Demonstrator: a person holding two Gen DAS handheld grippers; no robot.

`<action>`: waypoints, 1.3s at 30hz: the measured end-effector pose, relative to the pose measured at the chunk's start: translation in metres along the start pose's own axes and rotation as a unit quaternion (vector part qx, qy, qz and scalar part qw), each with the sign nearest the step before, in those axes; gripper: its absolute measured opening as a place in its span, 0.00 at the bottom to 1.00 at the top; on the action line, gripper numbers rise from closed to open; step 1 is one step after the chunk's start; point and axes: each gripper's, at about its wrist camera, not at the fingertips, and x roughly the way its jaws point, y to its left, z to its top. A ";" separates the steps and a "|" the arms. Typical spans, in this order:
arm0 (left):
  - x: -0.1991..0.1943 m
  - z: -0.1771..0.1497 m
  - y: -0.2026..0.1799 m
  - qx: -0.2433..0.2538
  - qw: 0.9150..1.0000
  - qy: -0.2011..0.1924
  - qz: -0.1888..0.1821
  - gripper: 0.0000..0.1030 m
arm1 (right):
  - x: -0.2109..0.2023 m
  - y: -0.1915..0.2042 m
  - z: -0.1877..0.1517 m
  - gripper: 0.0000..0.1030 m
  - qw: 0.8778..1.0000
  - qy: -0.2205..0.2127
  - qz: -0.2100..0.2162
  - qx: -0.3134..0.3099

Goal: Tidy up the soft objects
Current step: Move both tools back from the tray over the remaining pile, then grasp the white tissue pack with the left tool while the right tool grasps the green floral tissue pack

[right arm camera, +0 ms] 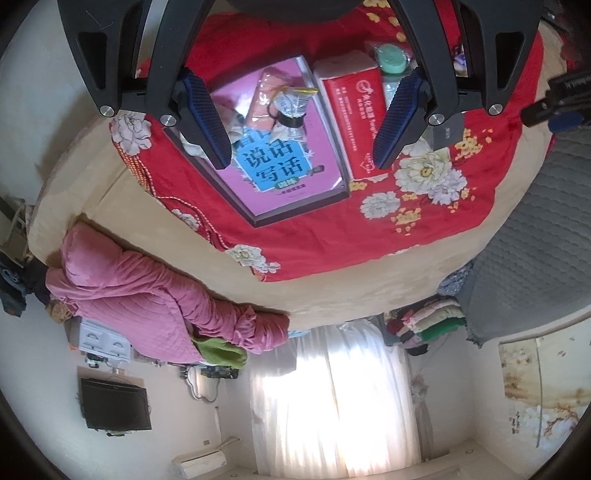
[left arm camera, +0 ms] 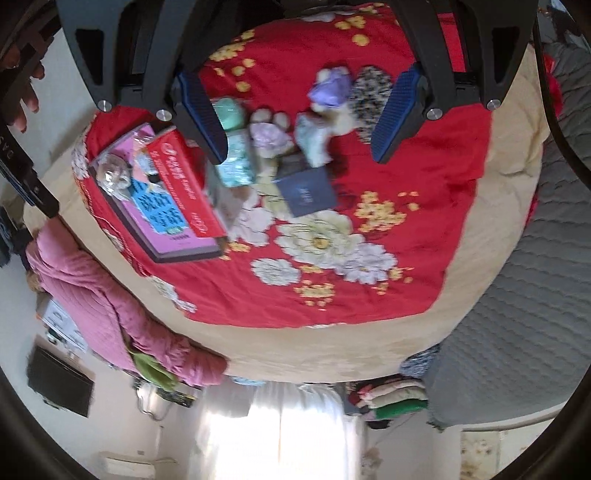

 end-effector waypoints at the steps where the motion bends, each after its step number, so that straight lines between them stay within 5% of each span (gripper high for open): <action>1: -0.002 0.000 0.009 -0.009 1.000 -0.001 0.005 0.77 | -0.001 0.003 0.000 0.77 1.000 -0.001 0.002 -0.004; 24: 0.013 -0.039 0.102 -0.081 0.995 0.035 0.036 0.77 | 0.016 0.086 -0.032 0.78 0.992 0.037 0.078 -0.092; 33: 0.040 -0.054 0.096 -0.071 0.996 0.051 0.030 0.77 | 0.037 0.105 -0.056 0.78 0.986 0.065 0.088 -0.123; 39: 0.072 -0.055 0.069 -0.050 0.996 0.075 -0.010 0.77 | 0.059 0.119 -0.079 0.78 0.980 0.096 0.086 -0.155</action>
